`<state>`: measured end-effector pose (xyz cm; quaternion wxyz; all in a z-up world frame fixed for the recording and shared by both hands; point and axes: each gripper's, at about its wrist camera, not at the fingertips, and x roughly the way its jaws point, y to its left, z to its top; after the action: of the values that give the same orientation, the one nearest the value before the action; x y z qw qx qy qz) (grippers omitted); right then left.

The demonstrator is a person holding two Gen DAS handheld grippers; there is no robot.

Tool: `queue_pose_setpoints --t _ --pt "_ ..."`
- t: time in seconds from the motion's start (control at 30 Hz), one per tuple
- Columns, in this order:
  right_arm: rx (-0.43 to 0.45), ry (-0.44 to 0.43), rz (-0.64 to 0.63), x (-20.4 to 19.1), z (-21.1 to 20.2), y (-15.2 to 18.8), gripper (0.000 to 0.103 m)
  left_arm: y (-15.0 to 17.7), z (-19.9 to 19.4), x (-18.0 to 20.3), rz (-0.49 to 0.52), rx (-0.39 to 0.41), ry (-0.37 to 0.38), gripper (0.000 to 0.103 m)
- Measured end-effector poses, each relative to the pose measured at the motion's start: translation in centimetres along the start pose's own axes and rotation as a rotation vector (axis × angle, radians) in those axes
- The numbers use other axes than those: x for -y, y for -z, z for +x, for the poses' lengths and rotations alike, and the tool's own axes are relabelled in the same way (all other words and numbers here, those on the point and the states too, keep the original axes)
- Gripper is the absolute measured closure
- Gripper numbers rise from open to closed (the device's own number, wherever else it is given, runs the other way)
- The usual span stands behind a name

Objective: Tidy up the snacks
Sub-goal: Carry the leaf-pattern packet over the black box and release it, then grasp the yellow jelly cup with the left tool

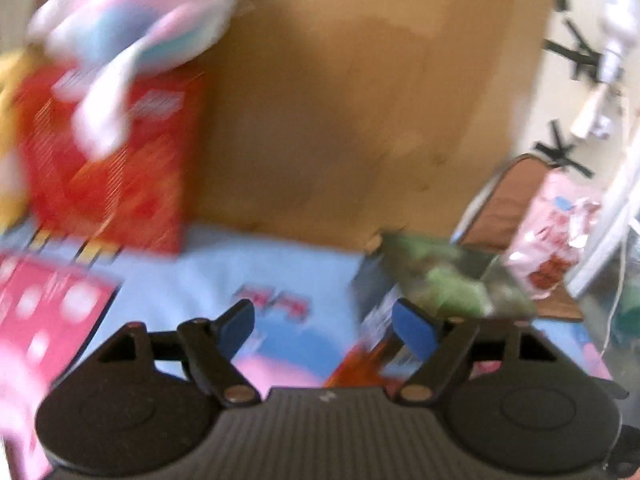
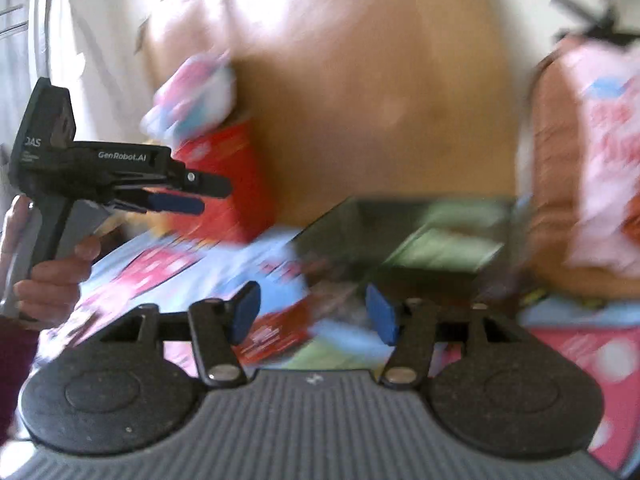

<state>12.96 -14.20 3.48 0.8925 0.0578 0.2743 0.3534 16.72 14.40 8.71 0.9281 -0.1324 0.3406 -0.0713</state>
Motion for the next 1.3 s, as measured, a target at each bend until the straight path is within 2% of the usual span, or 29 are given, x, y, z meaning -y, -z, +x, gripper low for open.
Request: queue_pose_setpoints --t 0.07,0.13,0.33,0.4,0.43,0.47,0.5,0.53,0.57,0.63,0.77,0.97,1.07,1.2,1.3 --pt "-0.065 -0.053 0.013 -1.4 2.0 0.3 0.059 1.2 -0.2 -1.7 -0.037 -0.018 -0.016 0.025" --pt "-0.117 -0.066 0.010 -3.2 3.7 0.5 0.062 1.9 0.4 -2.7 -0.081 -0.045 -0.014 0.025" --pt "-0.212 -0.036 -0.075 -6.6 8.2 0.5 0.061 2.8 3.8 -3.0 -0.089 -0.137 0.077 0.025" --pt "-0.242 -0.022 -0.104 -7.5 9.5 0.4 0.061 3.3 4.7 -2.9 -0.093 -0.178 0.086 0.025" --pt "-0.260 -0.014 -0.109 -7.3 10.2 0.4 0.061 3.8 5.0 -2.8 -0.094 -0.198 0.083 0.030" --pt "-0.280 -0.008 -0.105 -7.4 10.9 0.5 0.061 4.1 5.4 -2.9 -0.099 -0.221 0.084 0.043" --pt "-0.297 -0.006 -0.097 -7.4 11.6 0.5 0.061 4.4 5.5 -2.9 -0.101 -0.227 0.089 0.047" --pt "-0.308 -0.002 -0.088 -7.5 12.1 0.7 0.061 4.7 5.1 -3.0 -0.092 -0.225 0.092 0.057" --pt "-0.304 0.001 -0.082 -7.5 12.3 0.8 0.064 4.8 4.9 -3.1 -0.095 -0.239 0.106 0.059" --pt "-0.292 -0.002 -0.079 -7.8 12.0 1.0 0.069 5.1 4.0 -3.2 -0.092 -0.235 0.103 0.059" --pt "-0.296 -0.028 -0.125 -9.7 10.2 1.9 0.070 6.9 0.9 -2.7 -0.071 -0.227 0.102 0.059" --pt "-0.345 -0.124 -0.227 -13.5 6.2 5.6 0.070 12.6 -5.3 -2.2 -0.081 -0.237 0.096 0.059" --pt "-0.352 -0.175 -0.275 -15.0 3.7 7.9 0.070 15.1 -8.0 -2.0 -0.115 -0.233 0.132 0.059" --pt "-0.306 -0.169 -0.371 -16.9 1.9 9.8 0.070 16.3 -9.7 -0.9 -0.096 -0.224 0.108 0.059" --pt "-0.255 -0.154 -0.372 -16.8 1.1 9.8 0.072 15.2 -10.5 0.3 -0.075 -0.195 0.117 0.059"
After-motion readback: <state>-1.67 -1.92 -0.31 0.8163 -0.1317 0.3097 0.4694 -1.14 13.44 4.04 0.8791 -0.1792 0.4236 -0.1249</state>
